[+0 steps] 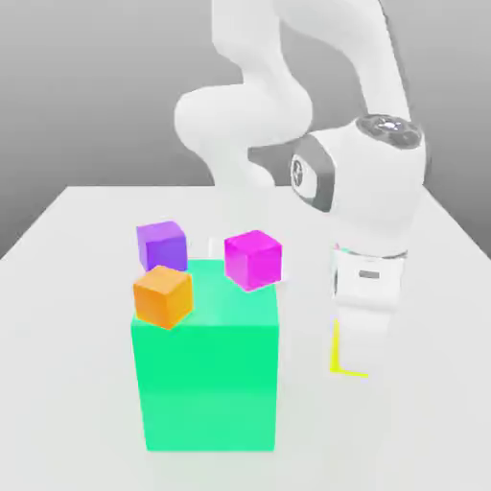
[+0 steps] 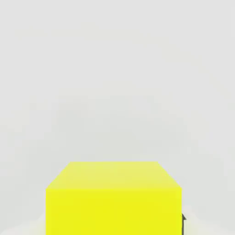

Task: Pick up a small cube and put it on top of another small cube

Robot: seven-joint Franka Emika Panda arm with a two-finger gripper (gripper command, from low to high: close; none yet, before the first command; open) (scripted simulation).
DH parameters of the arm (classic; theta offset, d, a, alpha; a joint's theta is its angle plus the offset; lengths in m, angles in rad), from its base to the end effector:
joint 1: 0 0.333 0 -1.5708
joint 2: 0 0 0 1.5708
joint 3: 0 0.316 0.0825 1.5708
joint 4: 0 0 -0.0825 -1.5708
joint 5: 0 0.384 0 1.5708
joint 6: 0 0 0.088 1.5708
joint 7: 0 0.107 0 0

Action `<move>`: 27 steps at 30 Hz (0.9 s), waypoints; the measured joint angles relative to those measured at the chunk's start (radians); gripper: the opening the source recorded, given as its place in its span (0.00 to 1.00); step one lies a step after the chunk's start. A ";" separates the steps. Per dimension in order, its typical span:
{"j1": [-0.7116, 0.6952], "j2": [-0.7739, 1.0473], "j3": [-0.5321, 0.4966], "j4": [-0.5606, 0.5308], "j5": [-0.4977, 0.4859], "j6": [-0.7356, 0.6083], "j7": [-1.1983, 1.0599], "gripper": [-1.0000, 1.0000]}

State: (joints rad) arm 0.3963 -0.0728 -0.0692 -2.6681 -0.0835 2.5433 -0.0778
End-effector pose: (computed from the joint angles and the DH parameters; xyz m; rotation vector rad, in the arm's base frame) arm 0.3893 0.1336 0.2574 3.0074 0.7287 -0.0721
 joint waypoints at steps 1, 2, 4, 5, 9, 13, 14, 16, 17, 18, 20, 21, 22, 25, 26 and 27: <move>-0.009 -0.023 0.000 0.014 -0.016 -0.043 0.038 0.00; -0.021 -0.046 0.004 0.027 -0.032 -0.085 0.075 0.00; -0.045 -0.093 0.005 0.053 -0.065 -0.169 0.151 0.00; -0.063 -0.123 0.002 0.063 -0.077 -0.211 0.187 0.00; -0.160 -0.257 -0.011 0.091 -0.116 -0.377 0.327 0.00; -0.265 -0.392 -0.026 0.114 -0.157 -0.535 0.463 0.00; -0.287 -0.422 -0.037 0.109 -0.155 -0.555 0.478 0.00; -0.323 -0.477 -0.064 0.092 -0.144 -0.580 0.493 0.00; -0.341 -0.504 -0.079 0.082 -0.137 -0.589 0.498 0.00; -0.358 -0.531 -0.094 0.071 -0.131 -0.598 0.503 0.00; -0.393 -0.585 -0.122 0.048 -0.119 -0.613 0.514 0.00; -0.411 -0.613 -0.135 0.037 -0.114 -0.621 0.520 0.00; -0.429 -0.641 -0.148 0.026 -0.109 -0.628 0.527 0.00; -0.458 -0.667 -0.183 -0.036 -0.101 -0.573 0.527 0.00; -0.463 -0.657 -0.190 -0.063 -0.104 -0.535 0.527 0.00; -0.466 -0.645 -0.196 -0.091 -0.109 -0.494 0.527 0.00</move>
State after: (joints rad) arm -0.0698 -0.7174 -0.2656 -2.7587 -0.1921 2.0493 0.4491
